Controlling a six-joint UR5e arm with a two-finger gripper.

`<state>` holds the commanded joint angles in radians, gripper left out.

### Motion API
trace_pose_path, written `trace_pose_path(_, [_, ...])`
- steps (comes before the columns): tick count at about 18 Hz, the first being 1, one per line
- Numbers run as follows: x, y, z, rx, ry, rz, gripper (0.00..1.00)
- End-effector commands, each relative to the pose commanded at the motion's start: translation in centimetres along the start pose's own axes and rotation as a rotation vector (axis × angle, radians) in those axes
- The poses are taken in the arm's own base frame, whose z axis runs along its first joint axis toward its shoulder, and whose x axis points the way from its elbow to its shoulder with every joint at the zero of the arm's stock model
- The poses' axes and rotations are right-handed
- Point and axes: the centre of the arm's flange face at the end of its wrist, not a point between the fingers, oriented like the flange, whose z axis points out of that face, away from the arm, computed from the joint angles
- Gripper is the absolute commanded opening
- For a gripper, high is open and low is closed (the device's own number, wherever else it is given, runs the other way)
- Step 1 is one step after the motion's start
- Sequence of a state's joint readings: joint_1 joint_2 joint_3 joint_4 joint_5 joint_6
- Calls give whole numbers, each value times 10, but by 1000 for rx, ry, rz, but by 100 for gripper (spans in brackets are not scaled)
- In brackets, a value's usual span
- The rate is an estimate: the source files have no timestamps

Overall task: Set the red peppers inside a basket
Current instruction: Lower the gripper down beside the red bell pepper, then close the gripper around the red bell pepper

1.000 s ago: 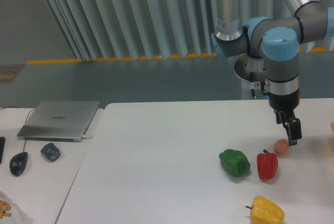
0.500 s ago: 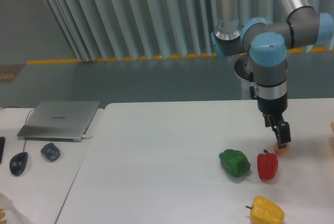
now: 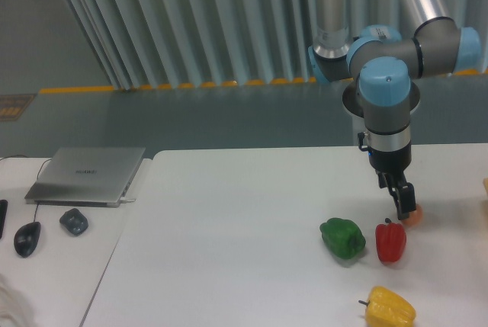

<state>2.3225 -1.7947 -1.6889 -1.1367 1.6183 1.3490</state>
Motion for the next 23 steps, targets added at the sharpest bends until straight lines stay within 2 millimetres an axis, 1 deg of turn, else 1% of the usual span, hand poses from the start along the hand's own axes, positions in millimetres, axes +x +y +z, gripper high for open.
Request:
trace_pose_path(1, [0,-2,1,-1,0,-95,100])
trace_pose_path(2, [1,-8,1,2,-3,-151,100])
trace_pose_path(4, [-1,-16,-1,17,-15,-159,100])
trace_pose_path(5, [-1,-17,3,18,-8,-167,100])
trace_pose_path(7, [-4,-13,5,20,-10,-216,100])
trace_pose_path(8, [-5,-14,6,25,-26,-255,100])
trace_pose_path(9, [-7,-17,15,21,-29,-293,100])
trace_pose_path(11, [-8,-19,20,19,-32,-370,100])
trace_pose_path(14, [-13,-10,26,-10,-35,-453,100])
trace_pose_path(15, [-16,-7,30,-30,-38,-471,100])
trace_pose_path(17, [-19,-6,32,-49,-45,-482,100])
trace_pose_path(19, [-17,-6,38,-54,-34,-501,100])
trace_pose_path(22, [-23,-15,51,-62,-26,-585,100])
trace_pose_path(23, [-21,-18,51,-63,-25,-581,100])
